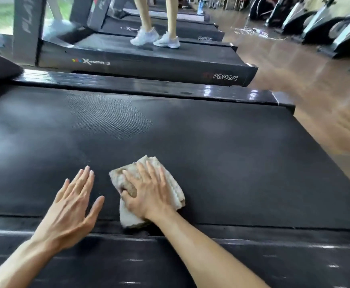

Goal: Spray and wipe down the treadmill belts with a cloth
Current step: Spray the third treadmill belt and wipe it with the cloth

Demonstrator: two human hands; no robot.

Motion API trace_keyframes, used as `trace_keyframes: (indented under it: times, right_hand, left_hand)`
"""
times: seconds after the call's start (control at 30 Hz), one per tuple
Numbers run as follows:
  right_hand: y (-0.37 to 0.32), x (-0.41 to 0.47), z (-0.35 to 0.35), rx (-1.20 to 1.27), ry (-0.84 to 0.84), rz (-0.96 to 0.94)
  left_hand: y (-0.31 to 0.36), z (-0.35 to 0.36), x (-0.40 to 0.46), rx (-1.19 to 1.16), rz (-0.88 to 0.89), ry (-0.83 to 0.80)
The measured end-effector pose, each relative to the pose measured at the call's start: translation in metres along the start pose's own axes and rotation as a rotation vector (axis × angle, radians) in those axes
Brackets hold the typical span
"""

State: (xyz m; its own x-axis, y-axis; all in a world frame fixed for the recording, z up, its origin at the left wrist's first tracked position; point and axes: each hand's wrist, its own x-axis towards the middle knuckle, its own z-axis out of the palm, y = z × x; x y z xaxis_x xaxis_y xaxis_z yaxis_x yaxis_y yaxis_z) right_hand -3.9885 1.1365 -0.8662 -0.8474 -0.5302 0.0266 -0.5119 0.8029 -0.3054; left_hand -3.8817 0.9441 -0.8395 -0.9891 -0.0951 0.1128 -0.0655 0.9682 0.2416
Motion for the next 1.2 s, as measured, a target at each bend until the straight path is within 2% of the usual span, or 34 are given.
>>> trace_keyframes:
  times: [0.23, 0.4, 0.53, 0.67, 0.77, 0.9, 1.03, 1.2]
  right_hand:
    - [0.096, -0.073, -0.035, -0.063, 0.049, 0.179]
    - [0.170, -0.119, -0.071, -0.216, -0.006, 0.346]
    - [0.190, -0.132, -0.083, -0.254, -0.014, 0.380]
    - [0.161, -0.114, -0.069, -0.251, 0.035, 0.319]
    - [0.116, -0.084, -0.043, -0.200, 0.040, 0.199]
    - [0.038, -0.037, -0.011, -0.088, 0.054, 0.105]
    - [-0.008, 0.002, 0.011, -0.093, 0.079, 0.069]
    - [-0.075, 0.051, 0.029, -0.077, 0.029, 0.028]
  left_hand:
    - [0.078, 0.017, 0.004, -0.076, 0.059, -0.031]
    - [0.117, 0.018, 0.004, -0.062, 0.145, -0.068]
    - [0.135, 0.014, 0.002, -0.050, 0.140, -0.080]
    - [0.131, 0.004, -0.002, -0.076, 0.091, -0.067]
    - [0.109, -0.011, -0.005, -0.034, 0.060, -0.056]
    - [0.062, -0.024, -0.013, -0.008, -0.037, -0.046]
    - [0.003, -0.029, -0.016, 0.001, -0.132, -0.038]
    - [-0.080, -0.028, -0.017, -0.009, -0.253, -0.012]
